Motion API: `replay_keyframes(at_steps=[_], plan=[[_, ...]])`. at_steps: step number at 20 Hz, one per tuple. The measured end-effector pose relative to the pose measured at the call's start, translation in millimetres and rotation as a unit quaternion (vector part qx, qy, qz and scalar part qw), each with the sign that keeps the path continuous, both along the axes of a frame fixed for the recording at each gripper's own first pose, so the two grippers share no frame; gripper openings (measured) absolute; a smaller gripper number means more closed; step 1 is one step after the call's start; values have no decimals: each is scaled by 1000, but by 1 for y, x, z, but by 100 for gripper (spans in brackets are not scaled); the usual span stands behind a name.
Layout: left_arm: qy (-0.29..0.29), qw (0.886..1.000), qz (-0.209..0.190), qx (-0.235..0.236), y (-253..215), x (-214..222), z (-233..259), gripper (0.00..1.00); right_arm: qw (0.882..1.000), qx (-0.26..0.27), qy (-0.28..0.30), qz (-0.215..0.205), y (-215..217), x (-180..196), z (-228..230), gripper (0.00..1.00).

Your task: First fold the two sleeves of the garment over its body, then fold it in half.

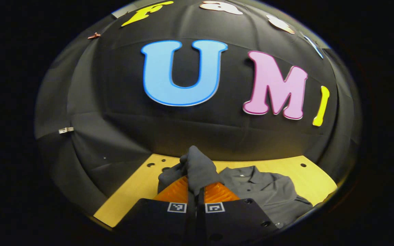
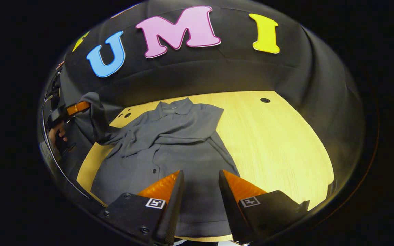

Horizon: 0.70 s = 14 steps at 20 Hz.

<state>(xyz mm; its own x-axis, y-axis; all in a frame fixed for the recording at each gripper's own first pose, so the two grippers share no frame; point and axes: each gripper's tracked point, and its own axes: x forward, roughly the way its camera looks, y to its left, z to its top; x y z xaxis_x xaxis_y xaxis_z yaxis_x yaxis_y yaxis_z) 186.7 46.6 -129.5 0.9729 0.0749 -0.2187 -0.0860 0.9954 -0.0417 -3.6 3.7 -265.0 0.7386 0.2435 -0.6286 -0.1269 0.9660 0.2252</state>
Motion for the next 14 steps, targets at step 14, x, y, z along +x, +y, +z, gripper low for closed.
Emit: replay_keyframes(at_steps=[14], plan=[[113,984,-134,21,-211,28,-126,5,1000,0,14,-28,-75,8,-30,64]])
